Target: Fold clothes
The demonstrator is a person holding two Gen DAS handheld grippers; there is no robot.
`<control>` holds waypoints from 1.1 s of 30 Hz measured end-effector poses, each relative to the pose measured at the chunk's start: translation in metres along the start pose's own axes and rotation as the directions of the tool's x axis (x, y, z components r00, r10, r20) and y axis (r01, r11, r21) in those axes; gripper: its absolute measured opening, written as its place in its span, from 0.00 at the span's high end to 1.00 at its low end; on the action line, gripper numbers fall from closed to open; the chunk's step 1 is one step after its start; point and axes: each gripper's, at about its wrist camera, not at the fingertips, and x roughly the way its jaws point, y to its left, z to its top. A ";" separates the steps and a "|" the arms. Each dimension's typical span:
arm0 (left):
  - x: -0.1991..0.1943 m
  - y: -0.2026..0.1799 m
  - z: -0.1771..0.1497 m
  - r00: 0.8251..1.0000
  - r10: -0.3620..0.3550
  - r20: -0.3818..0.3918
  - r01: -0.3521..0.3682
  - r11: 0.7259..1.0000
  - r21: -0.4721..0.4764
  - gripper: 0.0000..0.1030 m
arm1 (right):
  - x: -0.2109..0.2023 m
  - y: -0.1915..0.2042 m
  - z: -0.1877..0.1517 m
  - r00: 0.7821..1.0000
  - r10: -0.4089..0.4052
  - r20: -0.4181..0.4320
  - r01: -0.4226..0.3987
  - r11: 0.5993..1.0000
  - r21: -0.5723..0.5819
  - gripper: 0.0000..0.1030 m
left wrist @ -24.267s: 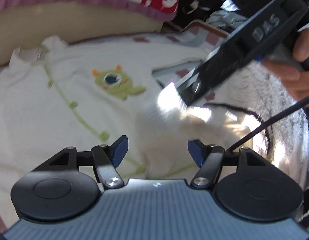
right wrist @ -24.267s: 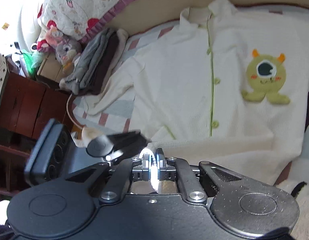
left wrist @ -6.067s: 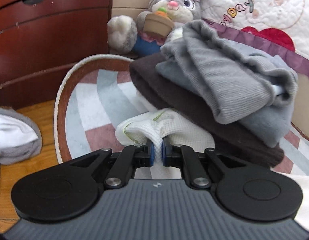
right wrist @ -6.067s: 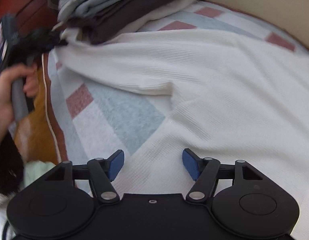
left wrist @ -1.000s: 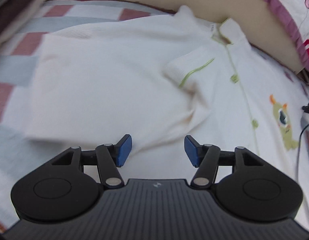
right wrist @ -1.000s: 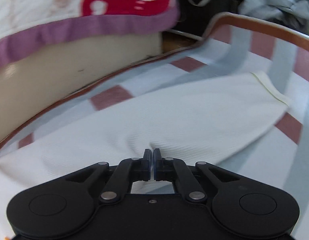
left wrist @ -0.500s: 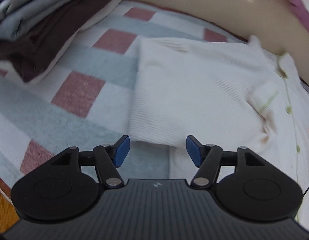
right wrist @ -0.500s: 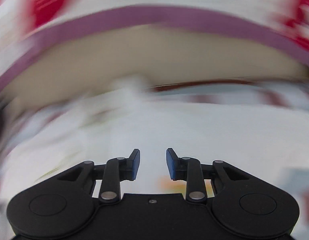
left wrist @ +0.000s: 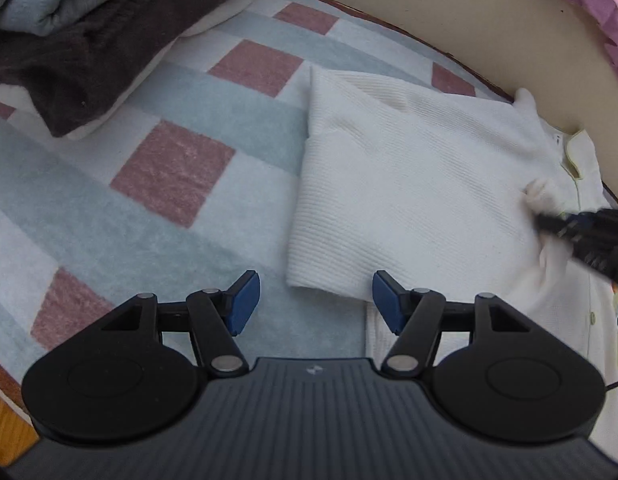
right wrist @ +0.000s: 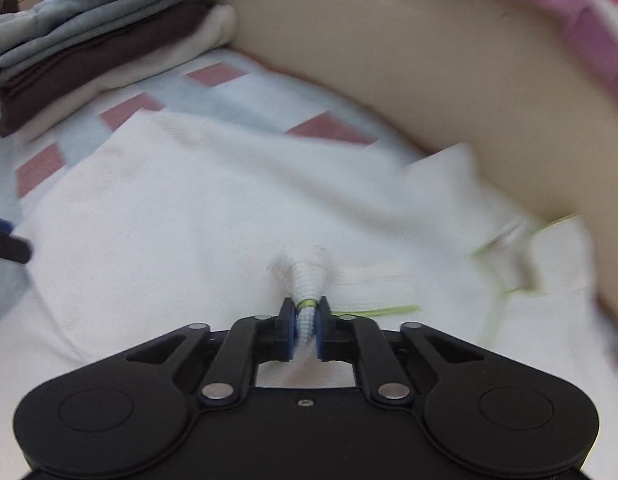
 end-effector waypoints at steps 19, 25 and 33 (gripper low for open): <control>0.019 -0.069 -0.016 0.999 -0.009 0.031 -0.003 0.936 0.353 0.30 | -0.066 -0.174 -0.105 0.965 -0.255 -0.054 0.224 0.707 0.671 0.54; 0.025 -0.066 -0.014 0.999 0.004 0.042 -0.019 0.939 0.344 0.37 | -0.064 -0.199 -0.129 0.982 -0.167 -0.093 0.175 0.590 0.788 0.40; 0.021 -0.063 -0.010 0.997 -0.069 0.041 0.052 0.945 0.323 0.93 | -0.046 -0.182 -0.140 0.997 -0.078 -0.024 0.073 0.723 0.687 0.80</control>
